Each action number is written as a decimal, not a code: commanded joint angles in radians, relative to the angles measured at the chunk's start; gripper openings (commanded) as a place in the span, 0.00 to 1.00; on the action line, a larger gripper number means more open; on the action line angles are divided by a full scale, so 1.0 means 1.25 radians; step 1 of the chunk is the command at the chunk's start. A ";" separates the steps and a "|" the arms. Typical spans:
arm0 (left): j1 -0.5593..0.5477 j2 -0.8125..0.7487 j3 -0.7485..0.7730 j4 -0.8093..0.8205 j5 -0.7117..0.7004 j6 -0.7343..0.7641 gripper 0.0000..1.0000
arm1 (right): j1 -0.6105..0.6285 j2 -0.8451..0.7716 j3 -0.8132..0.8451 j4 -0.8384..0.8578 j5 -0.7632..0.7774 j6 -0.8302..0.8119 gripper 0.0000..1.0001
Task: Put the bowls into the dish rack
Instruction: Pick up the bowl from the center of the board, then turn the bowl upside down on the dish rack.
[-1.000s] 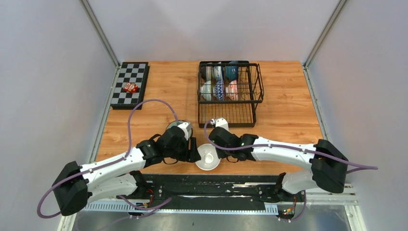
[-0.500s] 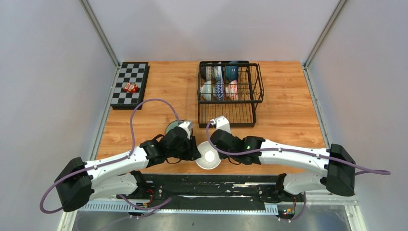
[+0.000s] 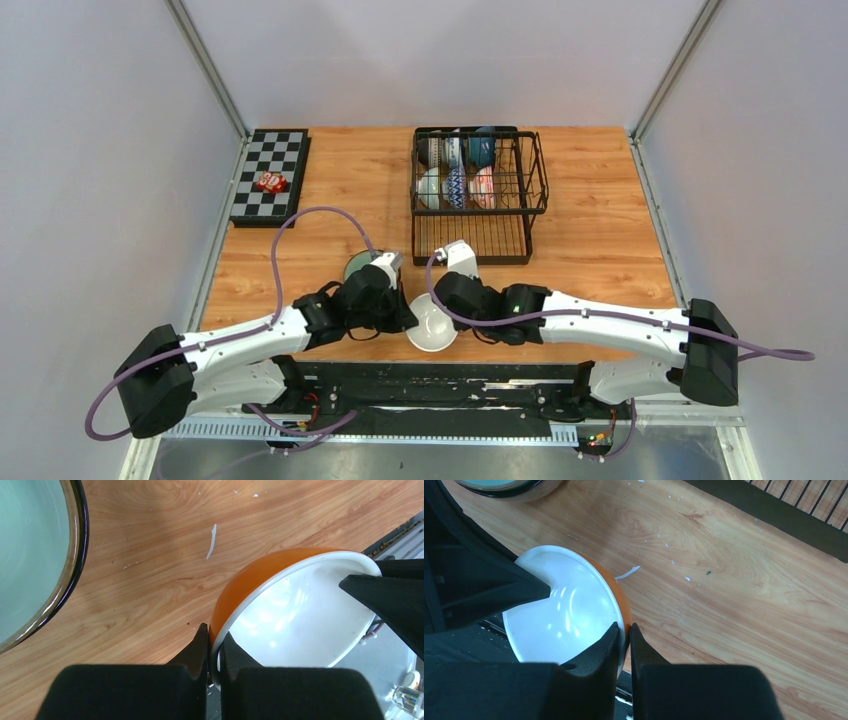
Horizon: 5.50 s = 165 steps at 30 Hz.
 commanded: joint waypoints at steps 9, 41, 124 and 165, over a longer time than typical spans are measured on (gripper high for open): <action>-0.006 -0.039 -0.029 0.147 0.064 0.014 0.00 | 0.007 -0.178 -0.016 -0.029 0.022 -0.078 0.50; 0.156 -0.060 -0.244 0.839 0.265 -0.130 0.00 | 0.004 -0.497 -0.179 0.247 -0.176 -0.015 1.00; 0.157 -0.322 0.064 0.140 0.056 0.109 0.80 | 0.004 -0.374 0.009 0.301 -0.069 -0.216 0.03; 0.158 -0.442 0.248 -0.392 -0.111 0.446 0.89 | -0.181 0.032 0.519 -0.112 -0.091 -1.162 0.03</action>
